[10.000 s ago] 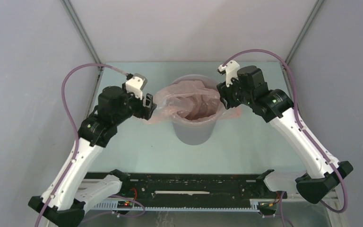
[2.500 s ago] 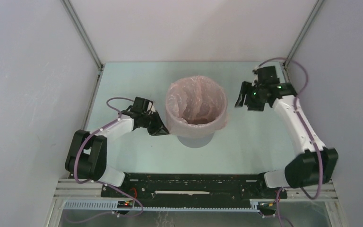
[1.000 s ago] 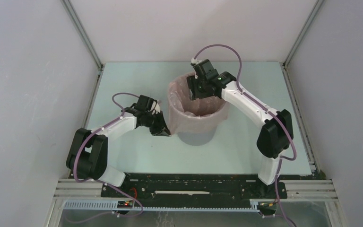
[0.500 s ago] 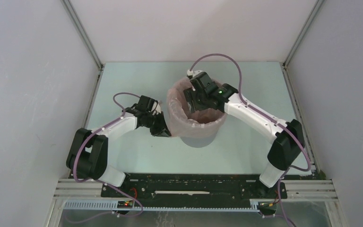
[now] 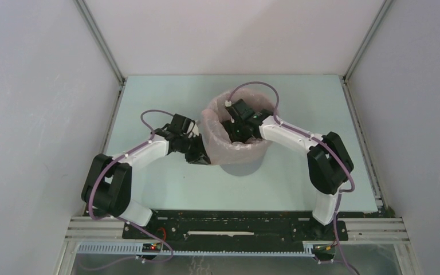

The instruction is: Put the trash bags into the trash bin

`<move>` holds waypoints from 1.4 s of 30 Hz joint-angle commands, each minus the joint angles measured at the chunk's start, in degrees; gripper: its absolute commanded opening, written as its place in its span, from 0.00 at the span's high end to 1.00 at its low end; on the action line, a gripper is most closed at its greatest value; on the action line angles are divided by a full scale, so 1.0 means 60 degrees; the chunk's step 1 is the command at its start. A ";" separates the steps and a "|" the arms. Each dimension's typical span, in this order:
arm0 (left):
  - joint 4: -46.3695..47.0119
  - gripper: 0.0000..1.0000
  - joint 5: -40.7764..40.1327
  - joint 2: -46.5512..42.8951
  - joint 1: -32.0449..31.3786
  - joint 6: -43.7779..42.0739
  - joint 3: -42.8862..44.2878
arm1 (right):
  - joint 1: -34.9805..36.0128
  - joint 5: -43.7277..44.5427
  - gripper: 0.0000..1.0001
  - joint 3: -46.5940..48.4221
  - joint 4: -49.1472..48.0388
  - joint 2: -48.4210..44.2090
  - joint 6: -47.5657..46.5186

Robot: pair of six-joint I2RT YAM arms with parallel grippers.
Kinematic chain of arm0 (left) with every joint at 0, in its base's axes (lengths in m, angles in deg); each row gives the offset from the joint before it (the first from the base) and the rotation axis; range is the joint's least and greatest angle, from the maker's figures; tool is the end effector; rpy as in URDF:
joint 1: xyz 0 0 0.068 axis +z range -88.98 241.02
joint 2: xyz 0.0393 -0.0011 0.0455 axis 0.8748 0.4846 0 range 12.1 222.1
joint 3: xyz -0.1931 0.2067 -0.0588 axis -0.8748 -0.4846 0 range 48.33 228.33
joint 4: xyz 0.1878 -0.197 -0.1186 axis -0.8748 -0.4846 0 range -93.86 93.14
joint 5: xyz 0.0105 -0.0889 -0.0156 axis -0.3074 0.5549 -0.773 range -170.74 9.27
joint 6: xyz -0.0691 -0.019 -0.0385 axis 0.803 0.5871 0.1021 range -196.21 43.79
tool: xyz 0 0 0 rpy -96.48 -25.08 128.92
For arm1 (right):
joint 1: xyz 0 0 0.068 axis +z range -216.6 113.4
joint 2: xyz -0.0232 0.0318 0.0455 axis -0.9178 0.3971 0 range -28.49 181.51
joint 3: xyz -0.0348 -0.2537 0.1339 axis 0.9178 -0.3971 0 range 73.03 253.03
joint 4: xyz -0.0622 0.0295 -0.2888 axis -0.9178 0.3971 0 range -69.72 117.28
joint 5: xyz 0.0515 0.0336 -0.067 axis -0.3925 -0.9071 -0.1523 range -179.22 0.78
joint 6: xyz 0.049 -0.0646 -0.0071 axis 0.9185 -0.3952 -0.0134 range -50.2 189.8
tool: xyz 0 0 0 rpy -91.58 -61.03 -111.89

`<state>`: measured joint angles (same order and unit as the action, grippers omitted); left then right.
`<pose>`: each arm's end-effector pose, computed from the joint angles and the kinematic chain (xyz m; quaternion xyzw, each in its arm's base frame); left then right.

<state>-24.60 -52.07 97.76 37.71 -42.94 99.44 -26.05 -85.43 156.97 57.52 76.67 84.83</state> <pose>0.2885 -0.1611 0.1622 -0.0227 0.9423 -0.3215 0.0903 0.3481 0.2917 0.2149 -0.2037 0.9401 0.0984 0.2552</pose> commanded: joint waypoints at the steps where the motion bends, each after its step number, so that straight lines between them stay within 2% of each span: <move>1: 0.0133 0.92 -0.0012 0.0009 -0.0124 0.0123 0.0445 | -0.0045 -0.0388 0.20 -0.0287 -0.0453 0.0354 0.0573; 6: 0.0148 0.92 -0.0097 -0.0050 -0.0157 0.0161 0.0378 | 0.0045 -0.0154 0.18 -0.0398 -0.0185 0.0036 0.0462; 13: 0.0313 0.91 -0.0041 0.0088 -0.0172 0.0214 0.0290 | 0.0032 0.0374 0.12 0.0350 0.0701 -0.1090 -0.0011; 19: 0.0347 0.91 0.0082 0.0331 -0.0187 0.0157 0.0421 | 0.0224 0.0393 0.11 -0.0470 0.0508 -0.1599 0.0080; 36: 0.0247 0.91 -0.0051 0.0293 -0.0275 0.0092 0.0521 | 0.0071 -0.0529 0.10 -0.1042 -0.0595 0.0547 0.0571; 39: 0.0244 0.89 -0.0122 0.0189 -0.0289 0.0104 0.0473 | 0.0078 -0.0473 0.10 -0.0948 -0.0370 0.0436 0.0491; 42: 0.0244 0.87 -0.0191 0.0097 -0.0290 0.0119 0.0432 | 0.0047 -0.0247 0.10 -0.0860 -0.0182 -0.0335 0.0359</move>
<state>-23.97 -52.18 99.97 36.42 -42.13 99.44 -25.39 -88.10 150.90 55.79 79.62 87.04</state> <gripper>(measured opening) 0.115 0.901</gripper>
